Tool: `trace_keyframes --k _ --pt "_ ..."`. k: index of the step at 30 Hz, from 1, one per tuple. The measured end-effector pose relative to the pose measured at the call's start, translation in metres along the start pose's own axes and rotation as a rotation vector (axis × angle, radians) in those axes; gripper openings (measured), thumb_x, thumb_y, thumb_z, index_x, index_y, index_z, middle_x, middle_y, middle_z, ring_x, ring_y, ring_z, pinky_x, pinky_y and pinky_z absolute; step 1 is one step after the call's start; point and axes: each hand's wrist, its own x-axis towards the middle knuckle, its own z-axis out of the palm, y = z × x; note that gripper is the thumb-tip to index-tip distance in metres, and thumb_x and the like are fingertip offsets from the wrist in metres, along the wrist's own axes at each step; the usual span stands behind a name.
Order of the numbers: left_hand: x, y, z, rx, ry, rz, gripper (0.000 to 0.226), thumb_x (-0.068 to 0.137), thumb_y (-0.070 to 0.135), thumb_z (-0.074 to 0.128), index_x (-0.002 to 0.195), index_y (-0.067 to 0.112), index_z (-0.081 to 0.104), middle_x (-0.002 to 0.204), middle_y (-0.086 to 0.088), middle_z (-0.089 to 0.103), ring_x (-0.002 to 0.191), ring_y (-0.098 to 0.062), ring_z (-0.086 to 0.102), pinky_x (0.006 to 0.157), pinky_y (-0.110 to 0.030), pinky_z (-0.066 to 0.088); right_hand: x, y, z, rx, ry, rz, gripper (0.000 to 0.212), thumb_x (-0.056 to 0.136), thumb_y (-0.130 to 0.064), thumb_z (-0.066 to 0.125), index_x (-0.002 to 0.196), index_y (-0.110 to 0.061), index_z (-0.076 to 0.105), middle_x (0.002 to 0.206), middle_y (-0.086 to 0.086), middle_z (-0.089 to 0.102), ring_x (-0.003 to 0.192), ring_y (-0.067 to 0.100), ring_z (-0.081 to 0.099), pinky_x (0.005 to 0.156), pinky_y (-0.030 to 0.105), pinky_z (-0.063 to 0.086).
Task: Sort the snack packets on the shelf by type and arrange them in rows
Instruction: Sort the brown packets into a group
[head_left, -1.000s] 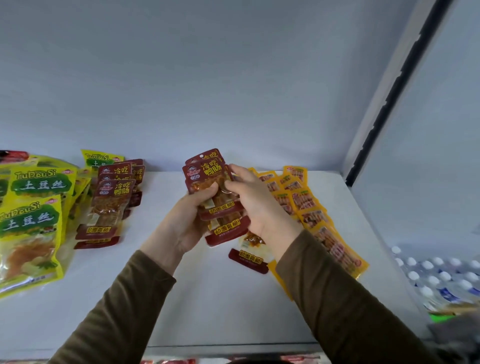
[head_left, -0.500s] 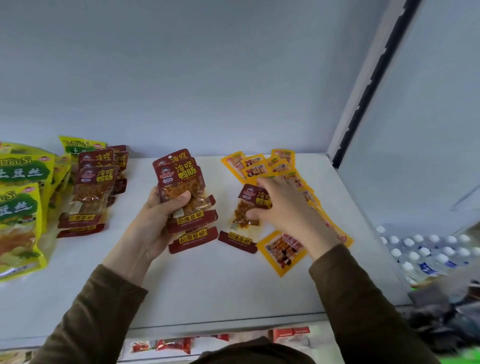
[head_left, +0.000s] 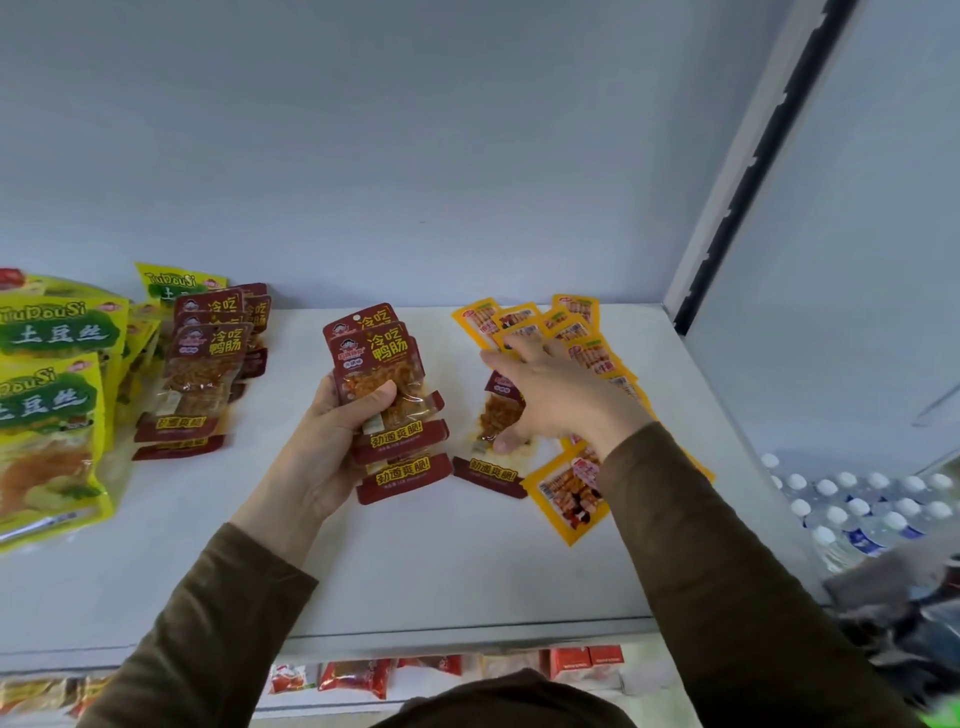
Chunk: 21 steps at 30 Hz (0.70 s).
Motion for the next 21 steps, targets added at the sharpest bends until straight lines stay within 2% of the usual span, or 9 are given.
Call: trace_keyframes --k 2,5,7,10,14,16,17,19,21 --pt "-0.001 0.002 -0.001 -0.001 0.008 -0.001 0.058 0.086 0.017 0.076 0.139 0.025 0.051 0.118 -0.01 0.076 0.1 -0.033 0.076 0.07 -0.045 0.064 0.004 -0.003 -0.004 -0.03 -0.057 -0.045 0.093 0.078 -0.052 0.08 0.156 -0.035 0.032 0.166 -0.005 0.014 0.152 0.033 0.004 0.116 0.053 0.029" --pt "-0.002 0.004 -0.002 0.009 0.024 -0.004 0.065 0.081 0.019 0.078 0.14 0.025 0.051 0.119 -0.01 0.075 0.102 -0.033 0.076 0.075 -0.047 0.064 0.005 -0.002 -0.003 0.027 -0.001 -0.088 0.065 0.076 -0.048 0.083 0.129 -0.029 0.051 0.143 -0.005 0.036 0.128 0.024 0.039 0.099 0.042 0.046" --pt "-0.003 0.005 -0.004 0.007 0.025 -0.003 0.063 0.082 0.018 0.078 0.139 0.025 0.051 0.12 -0.01 0.075 0.101 -0.033 0.076 0.074 -0.046 0.064 0.004 0.001 -0.002 0.092 0.082 -0.115 0.053 0.076 -0.046 0.084 0.113 -0.027 0.051 0.125 -0.008 0.043 0.105 0.018 0.051 0.08 0.036 0.05" --pt "-0.003 0.008 -0.009 -0.002 0.04 0.001 0.062 0.084 0.017 0.076 0.14 0.026 0.051 0.121 -0.01 0.075 0.103 -0.033 0.075 0.076 -0.048 0.063 0.001 0.004 -0.007 0.223 0.248 -0.17 0.039 0.08 -0.04 0.081 0.098 -0.026 0.05 0.099 -0.011 0.054 0.084 0.015 0.054 0.063 0.03 0.04" --pt "-0.005 0.014 -0.014 -0.001 0.032 0.001 0.066 0.082 0.016 0.076 0.142 0.025 0.05 0.125 -0.012 0.073 0.107 -0.036 0.074 0.087 -0.054 0.059 -0.003 0.006 -0.036 0.36 0.581 -0.176 0.01 0.094 -0.035 0.067 0.096 -0.026 0.062 0.092 -0.008 0.055 0.078 0.007 0.056 0.067 0.027 0.042" --pt "-0.006 0.015 -0.013 0.018 0.02 -0.006 0.069 0.08 0.016 0.077 0.142 0.025 0.049 0.125 -0.013 0.073 0.107 -0.037 0.074 0.087 -0.055 0.058 -0.01 0.004 -0.056 0.433 0.683 -0.236 0.012 0.1 -0.037 0.059 0.098 -0.027 0.066 0.094 -0.008 0.057 0.083 0.003 0.056 0.07 0.025 0.041" --pt "-0.006 0.015 -0.012 0.023 0.007 -0.014 0.069 0.079 0.016 0.077 0.142 0.024 0.048 0.126 -0.014 0.072 0.107 -0.038 0.073 0.089 -0.056 0.058 -0.014 0.002 -0.067 0.491 0.66 -0.301 0.015 0.102 -0.037 0.056 0.098 -0.028 0.067 0.095 -0.009 0.059 0.086 0.004 0.058 0.074 0.025 0.042" --pt "-0.007 0.014 -0.009 0.026 -0.018 -0.044 0.068 0.08 0.017 0.076 0.142 0.021 0.048 0.128 -0.018 0.07 0.109 -0.04 0.072 0.092 -0.059 0.057 -0.023 -0.009 -0.08 0.55 0.465 -0.416 0.017 0.102 -0.037 0.057 0.095 -0.027 0.07 0.095 -0.009 0.063 0.088 0.009 0.062 0.077 0.026 0.047" --pt "-0.008 0.014 -0.004 0.027 -0.042 -0.064 0.061 0.084 0.022 0.074 0.141 0.018 0.051 0.127 -0.019 0.071 0.106 -0.039 0.073 0.081 -0.052 0.062 -0.024 -0.028 -0.084 0.453 0.218 -0.457 0.014 0.098 -0.037 0.064 0.091 -0.028 0.073 0.092 -0.01 0.062 0.077 0.011 0.065 0.069 0.025 0.05"
